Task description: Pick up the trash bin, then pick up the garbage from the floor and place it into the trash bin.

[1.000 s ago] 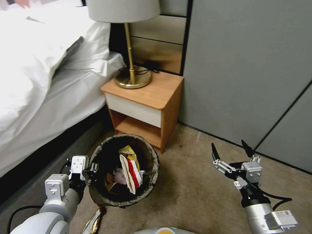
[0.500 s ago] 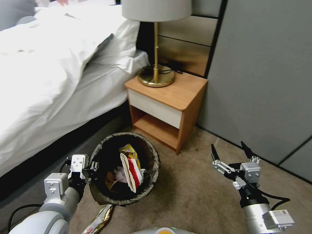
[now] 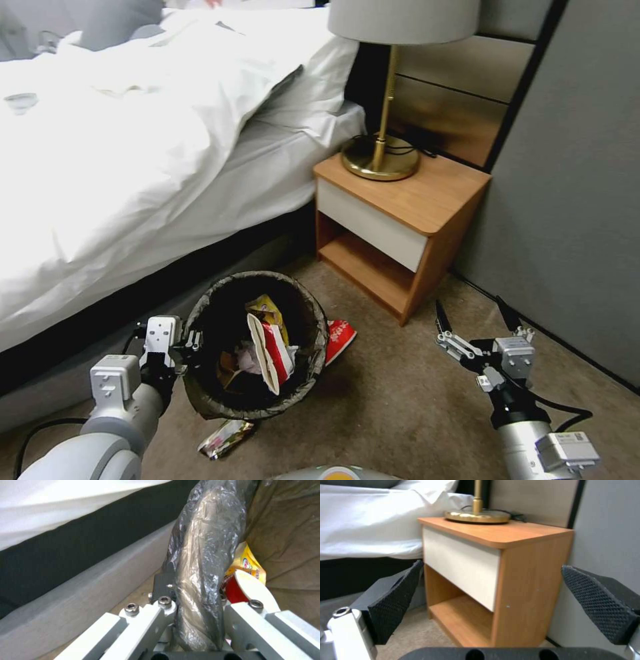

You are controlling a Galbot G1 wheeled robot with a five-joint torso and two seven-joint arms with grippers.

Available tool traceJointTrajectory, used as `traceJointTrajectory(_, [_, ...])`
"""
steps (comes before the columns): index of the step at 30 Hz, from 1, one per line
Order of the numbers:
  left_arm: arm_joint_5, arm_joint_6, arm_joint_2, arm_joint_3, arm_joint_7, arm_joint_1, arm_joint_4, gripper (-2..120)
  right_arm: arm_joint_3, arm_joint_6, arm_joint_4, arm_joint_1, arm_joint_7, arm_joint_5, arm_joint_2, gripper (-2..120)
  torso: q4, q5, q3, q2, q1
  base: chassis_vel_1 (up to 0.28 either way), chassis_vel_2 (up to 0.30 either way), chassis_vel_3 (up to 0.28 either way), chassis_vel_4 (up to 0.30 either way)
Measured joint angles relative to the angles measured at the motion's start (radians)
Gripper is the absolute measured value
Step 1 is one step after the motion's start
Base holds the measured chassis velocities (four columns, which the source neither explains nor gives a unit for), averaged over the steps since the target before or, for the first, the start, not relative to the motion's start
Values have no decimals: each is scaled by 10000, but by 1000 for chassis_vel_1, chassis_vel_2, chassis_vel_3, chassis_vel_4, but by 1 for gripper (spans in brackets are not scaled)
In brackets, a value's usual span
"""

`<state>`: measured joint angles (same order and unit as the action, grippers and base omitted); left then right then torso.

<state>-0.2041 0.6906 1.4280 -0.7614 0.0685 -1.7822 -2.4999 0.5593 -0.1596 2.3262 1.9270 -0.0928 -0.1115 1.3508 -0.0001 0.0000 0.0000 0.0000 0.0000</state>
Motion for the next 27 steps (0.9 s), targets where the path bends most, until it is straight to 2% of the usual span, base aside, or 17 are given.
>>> traceJointTrajectory(15, [22,5,6,-11,-1,-42,0,3,-125,-41,-205,-19,-108,-18,-13,100,3,0,0,0,0,85,85,88,85])
traceJointTrajectory(19, [60,-181,8,-21,-38,-34,0,3,-313,237,-277,-132,-403,-99,-61,100,4,-1,0,0,0,33,25,34,27])
traceJointTrajectory(22, [69,-202,-8,-27,-52,-16,0,3,-897,1208,-552,-755,-1116,-383,-142,100,-2,0,0,0,0,0,0,0,0])
traceJointTrajectory(24, [69,-203,-6,-27,-52,-17,0,3,-1120,1512,-689,-1016,-1393,-495,-142,100,-1,0,0,0,0,0,0,0,0])
traceJointTrajectory(27, [69,-203,0,-53,-72,-49,0,3,-1601,2542,-1118,-1873,-1948,-1255,-113,100,-1,-1,0,0,0,0,0,0,0])
